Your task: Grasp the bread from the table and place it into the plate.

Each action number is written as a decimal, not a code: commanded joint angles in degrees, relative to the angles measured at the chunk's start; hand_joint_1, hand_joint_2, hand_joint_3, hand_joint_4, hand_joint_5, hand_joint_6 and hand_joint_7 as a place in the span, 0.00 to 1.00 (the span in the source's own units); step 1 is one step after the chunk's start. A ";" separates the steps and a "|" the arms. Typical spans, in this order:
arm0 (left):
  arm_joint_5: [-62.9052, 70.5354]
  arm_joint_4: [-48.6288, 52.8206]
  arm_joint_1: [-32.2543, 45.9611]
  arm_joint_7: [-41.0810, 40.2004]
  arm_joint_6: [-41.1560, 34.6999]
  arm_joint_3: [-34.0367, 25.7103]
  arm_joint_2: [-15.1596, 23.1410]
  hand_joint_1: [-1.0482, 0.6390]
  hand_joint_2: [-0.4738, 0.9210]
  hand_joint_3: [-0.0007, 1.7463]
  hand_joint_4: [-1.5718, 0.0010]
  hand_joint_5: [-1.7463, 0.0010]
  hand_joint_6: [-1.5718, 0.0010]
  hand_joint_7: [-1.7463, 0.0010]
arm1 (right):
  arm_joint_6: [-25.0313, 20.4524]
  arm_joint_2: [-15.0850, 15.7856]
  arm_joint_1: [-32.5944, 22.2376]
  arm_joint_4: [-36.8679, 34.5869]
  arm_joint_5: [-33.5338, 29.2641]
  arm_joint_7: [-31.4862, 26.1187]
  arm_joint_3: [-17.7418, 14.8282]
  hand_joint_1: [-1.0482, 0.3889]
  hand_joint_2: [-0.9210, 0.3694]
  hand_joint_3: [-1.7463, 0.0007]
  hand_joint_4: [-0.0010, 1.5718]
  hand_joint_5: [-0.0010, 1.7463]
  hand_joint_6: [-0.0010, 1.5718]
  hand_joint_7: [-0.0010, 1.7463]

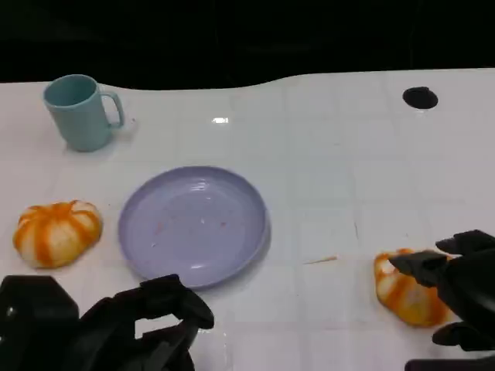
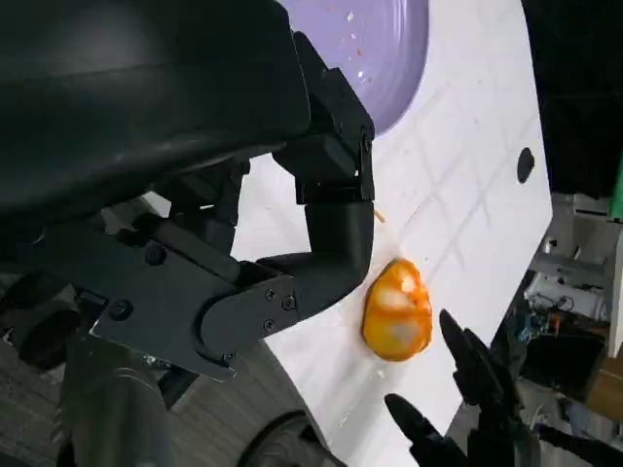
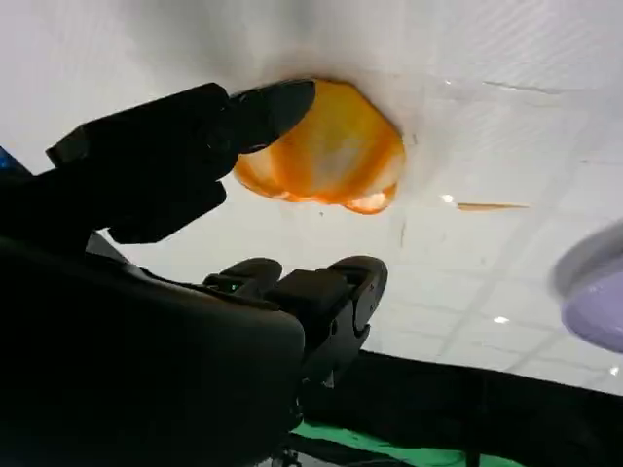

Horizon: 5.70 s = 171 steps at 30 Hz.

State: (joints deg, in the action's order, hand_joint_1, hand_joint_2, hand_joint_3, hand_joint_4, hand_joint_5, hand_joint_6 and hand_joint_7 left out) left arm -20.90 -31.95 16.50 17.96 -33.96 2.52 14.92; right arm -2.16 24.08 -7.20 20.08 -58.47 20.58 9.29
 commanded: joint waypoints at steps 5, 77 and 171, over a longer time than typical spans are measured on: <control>-0.66 -0.97 -0.07 -0.41 -1.02 -0.35 -0.15 0.41 0.90 0.45 0.56 0.00 0.61 0.18 | -0.46 0.52 5.91 -10.56 -0.63 -3.52 4.25 0.41 0.06 0.99 0.11 0.16 0.26 0.00; 1.22 -3.97 0.37 -1.90 -2.51 1.70 -1.11 0.44 0.88 0.50 0.56 0.00 0.62 0.14 | 14.17 -24.16 37.08 -47.28 22.01 -35.27 14.60 0.63 0.47 0.26 0.61 1.00 0.44 1.00; 0.79 -2.71 -0.42 -1.91 -1.82 1.57 -0.82 0.43 0.87 0.51 0.58 0.00 0.63 0.15 | 15.35 -9.91 5.47 -5.14 42.89 -10.65 1.91 0.63 0.34 0.43 0.45 0.89 0.47 0.63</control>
State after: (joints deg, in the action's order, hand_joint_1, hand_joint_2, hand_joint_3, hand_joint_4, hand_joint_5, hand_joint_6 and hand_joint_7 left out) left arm -20.14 -34.42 16.01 15.69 -36.42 4.44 13.44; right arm 11.83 12.72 0.06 13.28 -17.73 9.37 13.32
